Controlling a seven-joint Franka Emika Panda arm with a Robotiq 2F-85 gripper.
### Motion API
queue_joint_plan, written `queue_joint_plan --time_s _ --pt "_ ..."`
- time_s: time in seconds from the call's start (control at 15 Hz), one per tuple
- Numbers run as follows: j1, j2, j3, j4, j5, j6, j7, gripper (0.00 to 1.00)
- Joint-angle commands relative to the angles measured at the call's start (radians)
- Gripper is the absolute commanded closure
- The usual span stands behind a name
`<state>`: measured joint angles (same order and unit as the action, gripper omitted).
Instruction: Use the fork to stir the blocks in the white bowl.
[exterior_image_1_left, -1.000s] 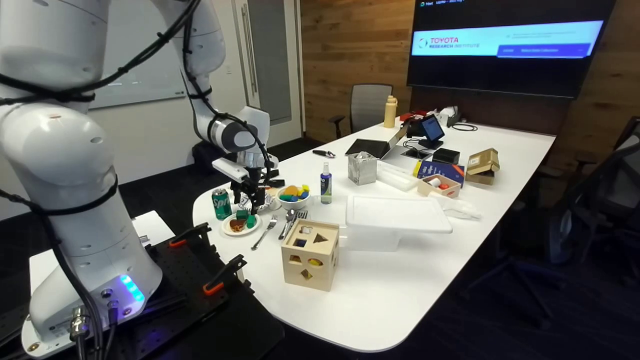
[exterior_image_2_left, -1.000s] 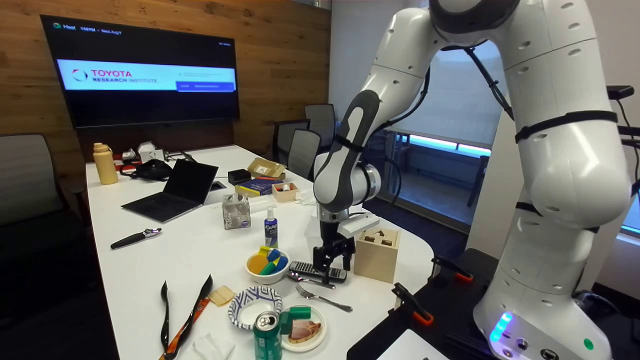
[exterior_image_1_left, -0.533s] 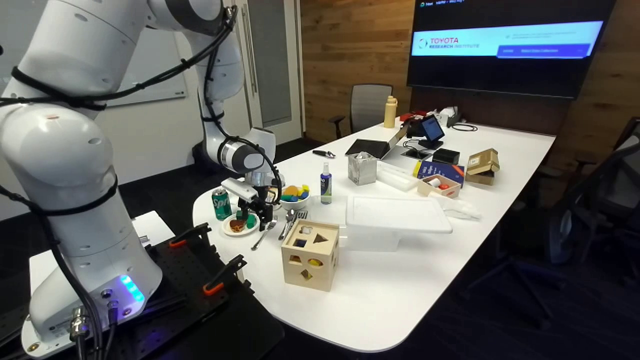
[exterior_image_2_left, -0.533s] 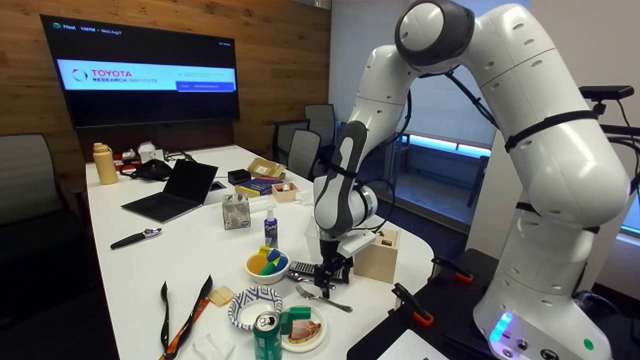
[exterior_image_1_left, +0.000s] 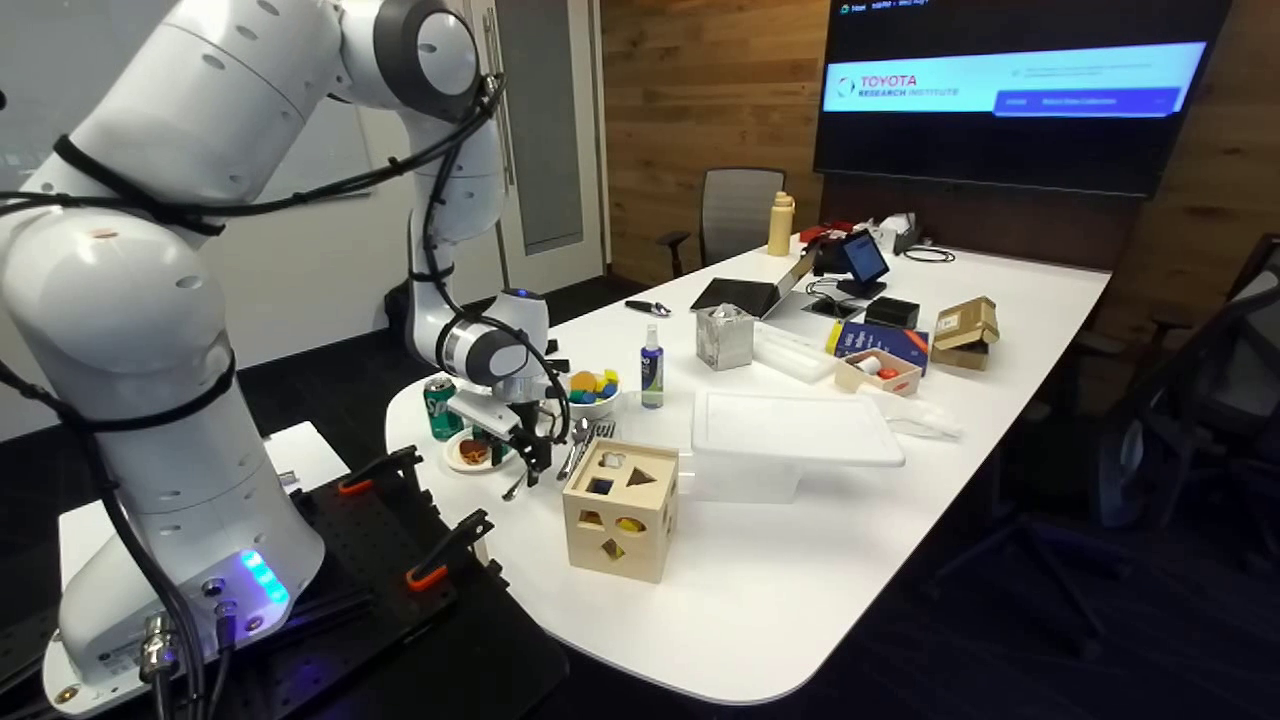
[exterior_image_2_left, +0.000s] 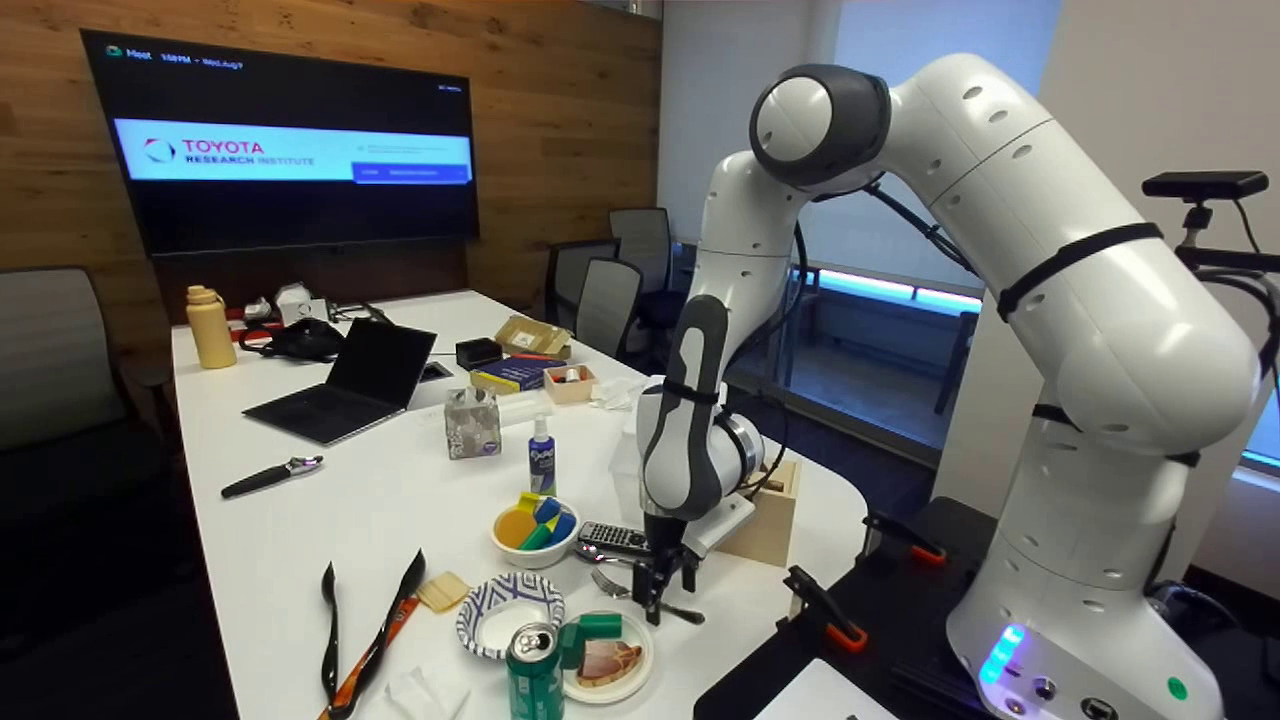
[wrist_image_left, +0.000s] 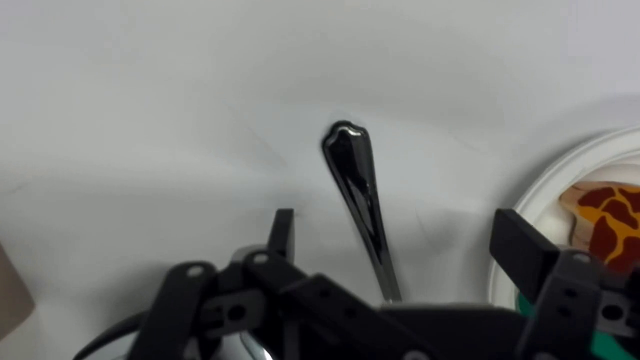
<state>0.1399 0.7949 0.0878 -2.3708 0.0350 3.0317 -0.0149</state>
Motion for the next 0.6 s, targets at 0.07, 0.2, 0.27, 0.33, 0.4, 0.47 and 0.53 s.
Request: queue_joint_plan --time_s 0.07,0.2,0.27,0.33,0.4,0.47,0.53 --pt "0.037 0.039 -0.035 0.022 -0.027 0.067 0.016 0.0" --pt "0.049 0.045 -0.047 0.033 -0.031 0.067 0.017 0.0" --pt "0.052 0.048 -0.05 0.04 -0.032 0.062 0.016 0.0" --pt "0.055 0.051 -0.053 0.048 -0.033 0.058 0.015 0.0" --pt "0.057 0.054 -0.056 0.055 -0.034 0.057 0.015 0.0" --pt "0.06 0.054 -0.057 0.058 -0.034 0.055 0.016 0.04" --pt "0.061 0.057 -0.058 0.062 -0.035 0.053 0.014 0.28"
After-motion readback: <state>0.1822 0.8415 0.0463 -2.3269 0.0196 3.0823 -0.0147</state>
